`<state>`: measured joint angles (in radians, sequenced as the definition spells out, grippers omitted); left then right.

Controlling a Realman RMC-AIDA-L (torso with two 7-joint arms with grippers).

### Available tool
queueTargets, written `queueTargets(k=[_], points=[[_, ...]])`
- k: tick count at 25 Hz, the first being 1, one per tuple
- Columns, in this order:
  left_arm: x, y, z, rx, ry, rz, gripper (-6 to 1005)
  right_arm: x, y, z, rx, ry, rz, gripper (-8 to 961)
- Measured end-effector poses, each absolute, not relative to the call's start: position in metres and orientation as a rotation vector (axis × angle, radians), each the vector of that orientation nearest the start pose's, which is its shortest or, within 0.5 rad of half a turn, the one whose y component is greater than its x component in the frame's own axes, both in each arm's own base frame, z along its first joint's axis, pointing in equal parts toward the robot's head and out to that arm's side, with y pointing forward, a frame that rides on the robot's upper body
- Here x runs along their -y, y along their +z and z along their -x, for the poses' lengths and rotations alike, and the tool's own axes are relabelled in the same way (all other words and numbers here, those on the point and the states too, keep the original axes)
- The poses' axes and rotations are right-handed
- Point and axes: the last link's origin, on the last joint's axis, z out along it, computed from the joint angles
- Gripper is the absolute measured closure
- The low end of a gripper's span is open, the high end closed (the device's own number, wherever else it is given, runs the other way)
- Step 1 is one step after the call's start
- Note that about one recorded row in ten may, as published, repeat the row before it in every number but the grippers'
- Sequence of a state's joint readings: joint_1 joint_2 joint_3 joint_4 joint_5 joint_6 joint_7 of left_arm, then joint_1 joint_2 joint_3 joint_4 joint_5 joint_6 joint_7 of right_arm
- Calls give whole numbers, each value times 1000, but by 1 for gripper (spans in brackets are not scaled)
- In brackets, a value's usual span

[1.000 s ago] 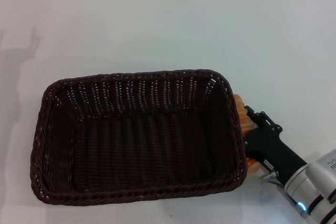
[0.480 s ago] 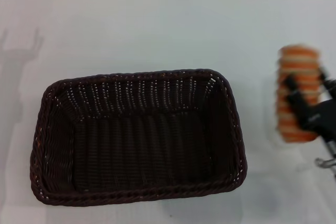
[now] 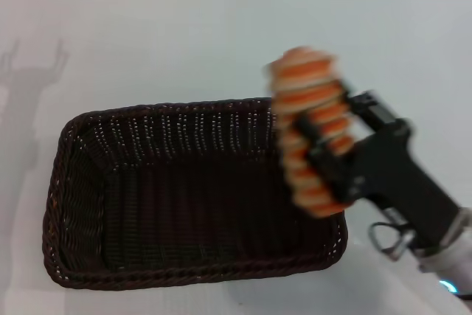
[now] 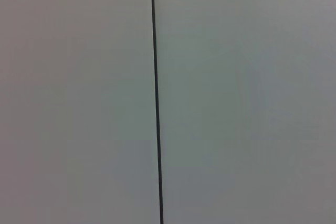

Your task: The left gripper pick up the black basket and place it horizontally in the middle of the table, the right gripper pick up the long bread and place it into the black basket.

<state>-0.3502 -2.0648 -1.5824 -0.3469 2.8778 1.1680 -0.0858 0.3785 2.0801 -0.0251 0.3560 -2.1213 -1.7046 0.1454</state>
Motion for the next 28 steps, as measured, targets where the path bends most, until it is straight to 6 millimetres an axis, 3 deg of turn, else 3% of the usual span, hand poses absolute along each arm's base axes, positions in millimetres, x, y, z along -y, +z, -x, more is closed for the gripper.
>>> queueTargets(k=[8, 16, 20, 24, 28], points=[[-344, 53, 328, 371, -713, 1373, 199, -231, -93, -219, -365, 1373, 2199, 408], [-343, 54, 330, 377, -708, 1369, 199, -246, -87, -226, -435, 1362, 2175, 118], [-343, 54, 331, 380, -705, 1367, 199, -253, -64, -245, -453, 1329, 1946, 117], [-342, 53, 334, 392, -700, 1367, 199, -256, -23, -289, -495, 1187, 1587, 117], [-338, 50, 338, 407, -685, 1369, 199, -242, 12, -335, -564, 1056, 1279, 118]])
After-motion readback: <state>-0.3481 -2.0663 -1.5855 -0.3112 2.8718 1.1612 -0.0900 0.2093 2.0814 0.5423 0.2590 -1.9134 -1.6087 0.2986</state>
